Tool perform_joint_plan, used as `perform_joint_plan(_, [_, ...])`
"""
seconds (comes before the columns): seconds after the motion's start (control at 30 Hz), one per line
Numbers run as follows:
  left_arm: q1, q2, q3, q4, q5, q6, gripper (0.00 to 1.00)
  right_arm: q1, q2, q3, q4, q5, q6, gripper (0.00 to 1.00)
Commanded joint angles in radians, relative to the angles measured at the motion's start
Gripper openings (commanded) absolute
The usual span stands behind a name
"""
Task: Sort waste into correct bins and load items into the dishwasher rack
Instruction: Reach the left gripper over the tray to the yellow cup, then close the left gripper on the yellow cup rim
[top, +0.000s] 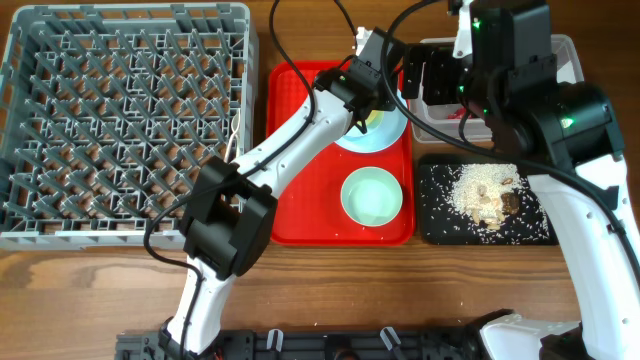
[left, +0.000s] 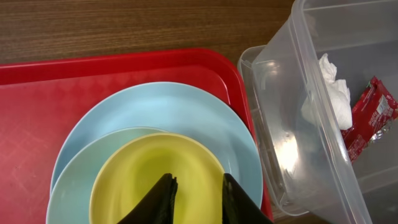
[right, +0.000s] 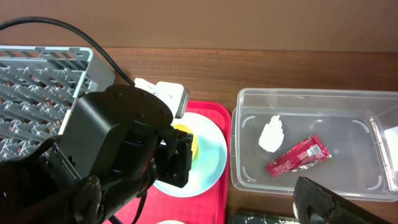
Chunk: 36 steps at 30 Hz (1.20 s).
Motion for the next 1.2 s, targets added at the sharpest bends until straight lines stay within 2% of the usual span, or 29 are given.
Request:
perform_joint_plan(0.0, [-0.011,0.033,0.005,-0.003,-0.013,0.005,0.22,-0.003,0.011,-0.003,0.002,-0.006,-0.008,1.00])
perform_joint_plan(0.43, [-0.024,0.071,0.005,-0.039,-0.014,0.006,0.31,-0.003,0.011,-0.003,0.002,-0.006,-0.008,1.00])
perform_joint_plan(0.57, [-0.024,0.053,0.005,-0.013,-0.147,0.058,0.34,-0.003,0.011,-0.003,0.002,-0.006,-0.008,1.00])
perform_joint_plan(0.67, [-0.024,0.018,0.005,-0.014,-0.154,0.058,0.35,-0.003,0.011,-0.003,0.002,-0.006,-0.008,1.00])
perform_joint_plan(0.77, [-0.029,0.002,0.005,-0.014,-0.139,0.059,0.28,-0.003,0.011,-0.003,0.002,-0.006,-0.009,1.00])
perform_joint_plan(0.9, [-0.031,0.001,0.005,-0.010,-0.139,0.058,0.25,-0.003,0.011,-0.003,0.002,-0.006,-0.008,1.00])
perform_joint_plan(1.03, [-0.024,-0.011,0.007,-0.006,-0.122,0.086,0.33,-0.003,0.011,-0.003,0.002,-0.006,-0.008,1.00])
perform_joint_plan(1.17, [-0.008,-0.043,0.007,-0.010,0.079,0.140,0.44,-0.003,0.011,-0.003,0.002,-0.006,-0.008,1.00])
